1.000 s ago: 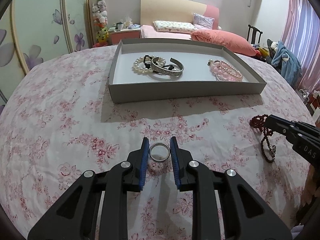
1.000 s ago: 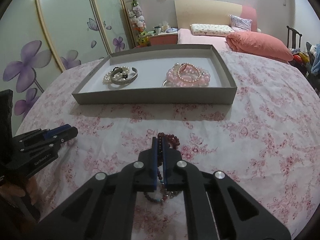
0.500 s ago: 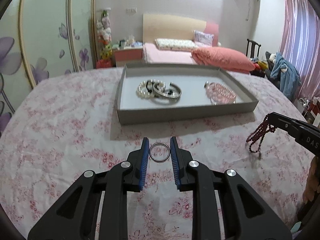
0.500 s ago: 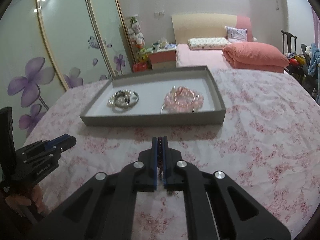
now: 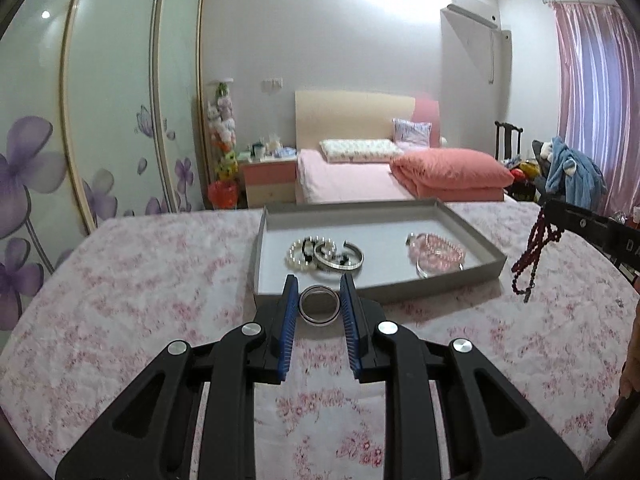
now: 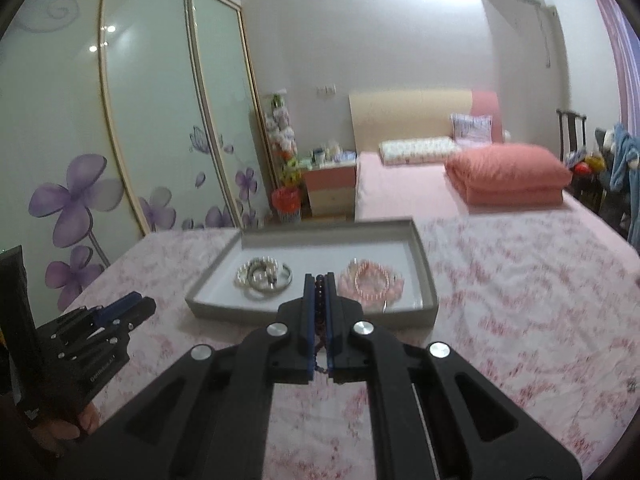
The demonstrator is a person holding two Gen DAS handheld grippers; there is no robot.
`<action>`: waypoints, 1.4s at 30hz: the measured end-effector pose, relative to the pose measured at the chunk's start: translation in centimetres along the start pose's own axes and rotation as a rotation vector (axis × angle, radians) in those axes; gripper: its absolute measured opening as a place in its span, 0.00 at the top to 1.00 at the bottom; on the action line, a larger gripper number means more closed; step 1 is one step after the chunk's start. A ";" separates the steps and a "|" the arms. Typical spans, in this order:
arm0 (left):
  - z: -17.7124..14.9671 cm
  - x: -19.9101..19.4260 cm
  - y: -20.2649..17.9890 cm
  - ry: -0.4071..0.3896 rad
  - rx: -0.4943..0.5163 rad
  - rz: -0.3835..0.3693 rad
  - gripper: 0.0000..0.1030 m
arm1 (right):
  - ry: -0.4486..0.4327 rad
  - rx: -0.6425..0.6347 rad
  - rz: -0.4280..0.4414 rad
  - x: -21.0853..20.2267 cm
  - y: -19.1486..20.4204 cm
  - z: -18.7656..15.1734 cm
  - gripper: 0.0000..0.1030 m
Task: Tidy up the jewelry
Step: 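Lower both pieces into the grey tray and open both tools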
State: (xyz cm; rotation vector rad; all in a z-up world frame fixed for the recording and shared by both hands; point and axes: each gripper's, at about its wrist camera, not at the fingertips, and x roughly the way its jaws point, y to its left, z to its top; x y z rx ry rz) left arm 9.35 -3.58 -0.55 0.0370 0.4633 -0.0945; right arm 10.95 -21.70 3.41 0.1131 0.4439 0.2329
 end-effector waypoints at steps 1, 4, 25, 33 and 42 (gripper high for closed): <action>0.1 -0.2 -0.1 -0.008 0.001 0.000 0.78 | -0.017 -0.006 -0.003 -0.1 0.2 0.2 0.95; 0.7 -0.3 -0.5 -0.032 0.008 0.000 0.78 | -0.061 -0.022 -0.011 -0.4 0.7 0.8 0.95; 4.2 4.4 -1.7 -0.103 0.022 0.031 0.78 | -0.192 -0.038 -0.045 4.2 1.4 5.2 0.95; 4.7 8.7 -1.7 -0.041 0.019 0.011 0.78 | -0.098 0.018 -0.030 9.2 -0.1 5.0 0.95; 4.5 12.7 -2.0 0.041 -0.001 -0.043 0.78 | 0.048 0.098 -0.022 15.0 -2.1 3.4 0.95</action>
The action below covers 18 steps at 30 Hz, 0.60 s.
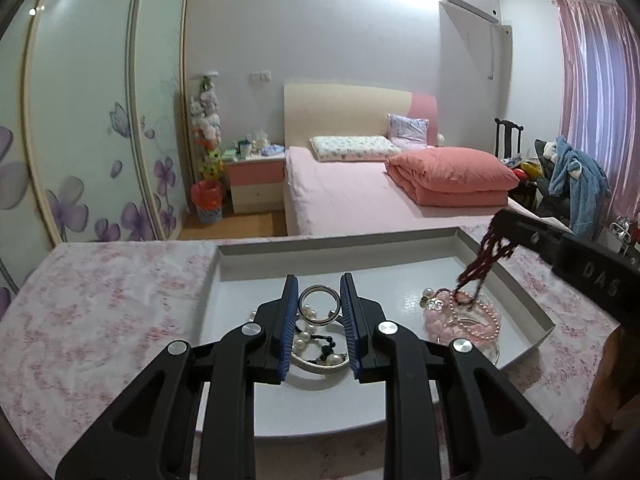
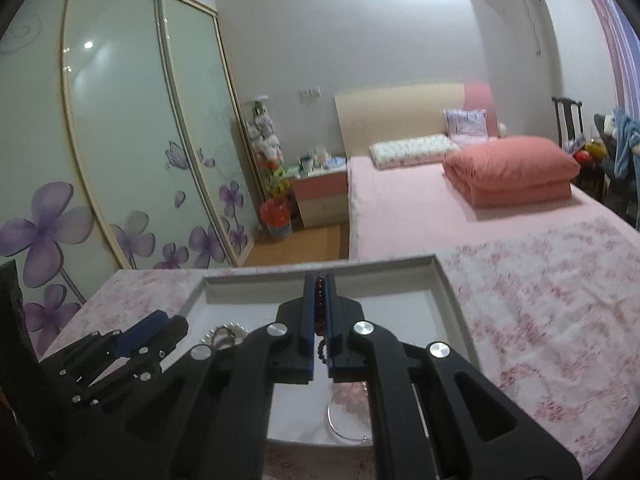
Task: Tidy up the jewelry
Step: 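Lower both pieces into the grey tray and open both tools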
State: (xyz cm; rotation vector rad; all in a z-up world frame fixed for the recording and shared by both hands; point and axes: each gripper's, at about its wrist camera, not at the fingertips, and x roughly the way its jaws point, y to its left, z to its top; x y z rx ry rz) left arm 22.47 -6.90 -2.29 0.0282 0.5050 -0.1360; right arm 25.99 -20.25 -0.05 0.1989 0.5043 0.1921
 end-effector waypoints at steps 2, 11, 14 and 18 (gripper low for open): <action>0.1 0.5 -0.1 0.012 -0.001 -0.017 0.78 | 0.031 0.010 0.010 0.8 -0.1 -0.2 0.95; 0.4 -1.0 1.7 -0.007 -0.046 -0.008 0.47 | 0.036 0.068 -0.005 -0.4 -1.6 -0.6 0.63; 0.5 -2.4 2.9 -0.025 -0.065 0.015 0.47 | 0.031 0.074 -0.012 -1.6 -1.9 -0.8 0.63; 0.1 -4.7 4.4 -0.034 -0.095 0.032 0.47 | 0.033 0.067 -0.010 -3.3 -1.9 -1.0 0.63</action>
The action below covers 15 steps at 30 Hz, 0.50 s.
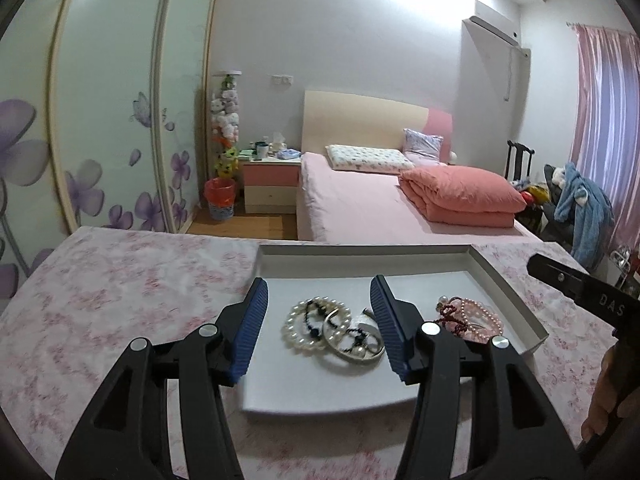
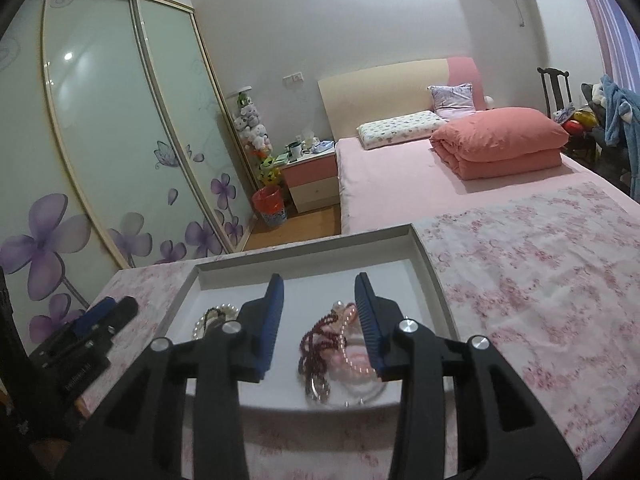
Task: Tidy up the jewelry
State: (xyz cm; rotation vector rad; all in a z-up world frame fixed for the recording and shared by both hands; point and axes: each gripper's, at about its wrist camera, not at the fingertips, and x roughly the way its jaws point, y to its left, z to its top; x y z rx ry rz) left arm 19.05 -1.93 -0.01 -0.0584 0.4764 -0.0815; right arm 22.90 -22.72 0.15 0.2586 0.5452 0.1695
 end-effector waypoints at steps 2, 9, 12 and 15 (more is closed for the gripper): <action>0.0 -0.9 0.6 -0.006 -0.009 0.005 0.46 | -0.003 -0.007 -0.001 -1.2 0.2 -0.3 0.61; -1.5 -5.6 2.0 -0.034 -0.035 0.027 0.38 | 0.002 -0.043 0.001 -5.8 1.3 -2.3 0.50; -2.4 -7.4 2.3 -0.052 -0.035 0.041 0.33 | 0.004 -0.082 -0.007 -7.7 2.1 -3.6 0.42; -3.2 -9.1 2.5 -0.074 -0.037 0.049 0.25 | -0.003 -0.118 -0.016 -9.0 2.8 -4.7 0.30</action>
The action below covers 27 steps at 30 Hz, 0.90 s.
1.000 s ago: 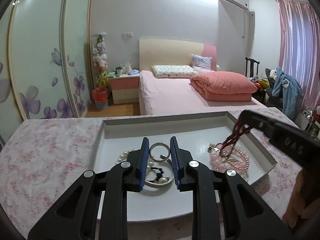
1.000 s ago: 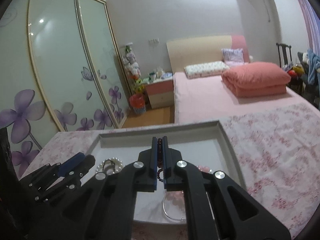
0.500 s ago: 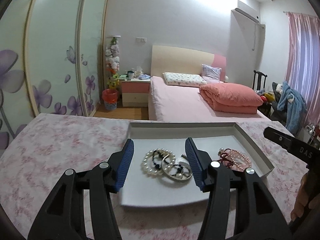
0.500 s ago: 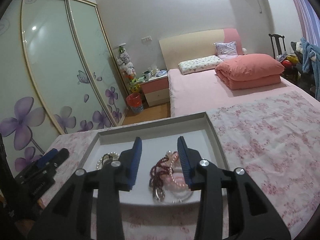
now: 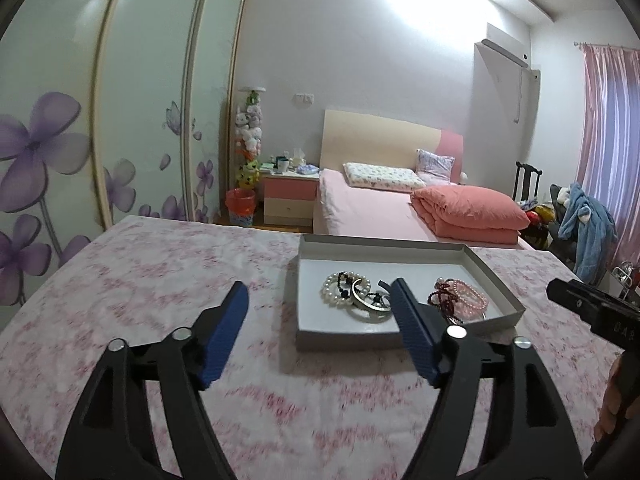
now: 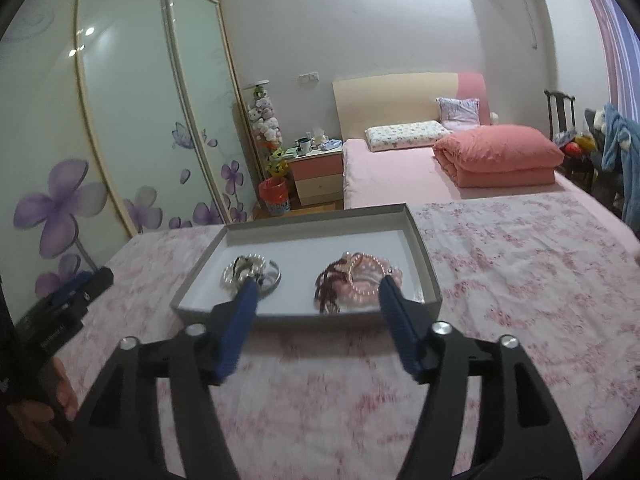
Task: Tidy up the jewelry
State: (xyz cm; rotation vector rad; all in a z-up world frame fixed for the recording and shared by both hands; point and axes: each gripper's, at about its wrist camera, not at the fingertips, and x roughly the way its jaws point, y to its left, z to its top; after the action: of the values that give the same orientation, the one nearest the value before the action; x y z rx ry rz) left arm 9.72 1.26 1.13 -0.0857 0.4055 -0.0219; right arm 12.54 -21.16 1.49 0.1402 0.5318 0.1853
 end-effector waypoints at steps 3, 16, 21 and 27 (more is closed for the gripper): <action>-0.4 -1.4 0.2 -0.020 -0.002 0.011 0.17 | -0.008 -0.018 -0.010 -1.1 0.5 -0.8 0.17; -2.5 -4.5 -1.4 -0.061 0.055 0.002 0.02 | -0.071 -0.055 -0.052 -4.0 1.9 -3.4 0.04; -3.2 -5.1 -2.1 -0.083 0.083 -0.001 0.02 | -0.120 -0.092 -0.066 -4.9 2.8 -4.3 0.04; -3.2 -5.5 -1.9 -0.099 0.075 -0.012 0.02 | -0.134 -0.101 -0.061 -5.3 2.9 -4.7 0.04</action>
State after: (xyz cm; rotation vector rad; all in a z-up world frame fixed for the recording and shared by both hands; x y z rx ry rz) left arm 3.35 -0.71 0.52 -0.0152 0.3047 -0.0448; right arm 5.26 -19.09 0.54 0.0376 0.3918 0.1417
